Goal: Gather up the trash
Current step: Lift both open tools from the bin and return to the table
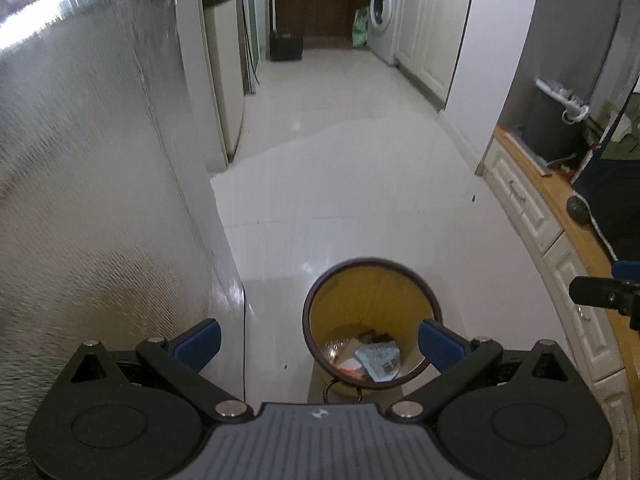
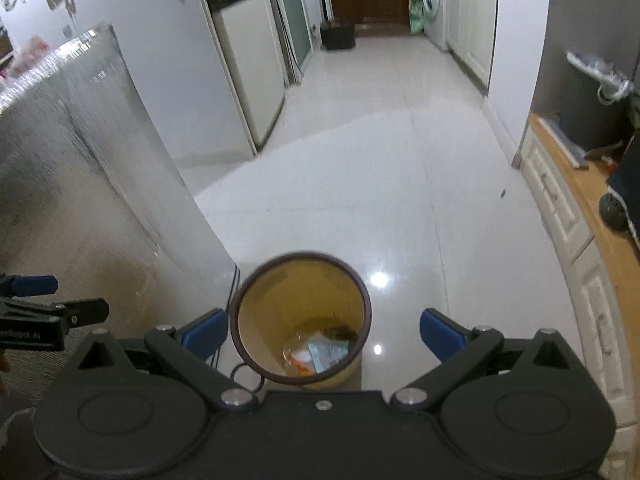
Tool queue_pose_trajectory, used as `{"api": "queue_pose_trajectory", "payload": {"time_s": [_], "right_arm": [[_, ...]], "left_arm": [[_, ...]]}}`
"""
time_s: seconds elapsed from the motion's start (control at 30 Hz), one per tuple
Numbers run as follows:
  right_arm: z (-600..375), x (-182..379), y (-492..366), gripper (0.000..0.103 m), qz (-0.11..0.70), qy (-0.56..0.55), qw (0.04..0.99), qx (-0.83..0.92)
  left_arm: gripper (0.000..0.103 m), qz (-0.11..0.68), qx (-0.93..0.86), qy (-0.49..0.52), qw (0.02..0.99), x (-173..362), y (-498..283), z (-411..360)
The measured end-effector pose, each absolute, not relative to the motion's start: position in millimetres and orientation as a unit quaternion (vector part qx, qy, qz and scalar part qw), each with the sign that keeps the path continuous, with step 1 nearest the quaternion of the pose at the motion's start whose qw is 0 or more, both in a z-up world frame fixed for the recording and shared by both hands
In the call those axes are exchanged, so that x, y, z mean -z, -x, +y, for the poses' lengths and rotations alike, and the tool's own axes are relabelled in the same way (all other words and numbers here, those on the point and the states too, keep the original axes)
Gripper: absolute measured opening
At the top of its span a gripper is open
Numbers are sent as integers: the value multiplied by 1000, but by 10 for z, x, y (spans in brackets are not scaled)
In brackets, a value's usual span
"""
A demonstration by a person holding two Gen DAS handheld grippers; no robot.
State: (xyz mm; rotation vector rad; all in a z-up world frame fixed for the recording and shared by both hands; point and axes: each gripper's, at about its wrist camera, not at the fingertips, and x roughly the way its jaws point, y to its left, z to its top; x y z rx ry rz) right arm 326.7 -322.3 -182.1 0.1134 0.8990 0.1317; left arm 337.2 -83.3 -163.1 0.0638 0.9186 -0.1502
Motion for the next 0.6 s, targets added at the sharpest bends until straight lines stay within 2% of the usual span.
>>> {"api": "queue_pose_trajectory", "payload": {"time_s": [0.6], "right_arm": [[-3289, 603, -2650, 103, 261, -35, 961, -90]], "left_arm": [[103, 270, 66, -68, 958, 112, -2608, -968]]}}
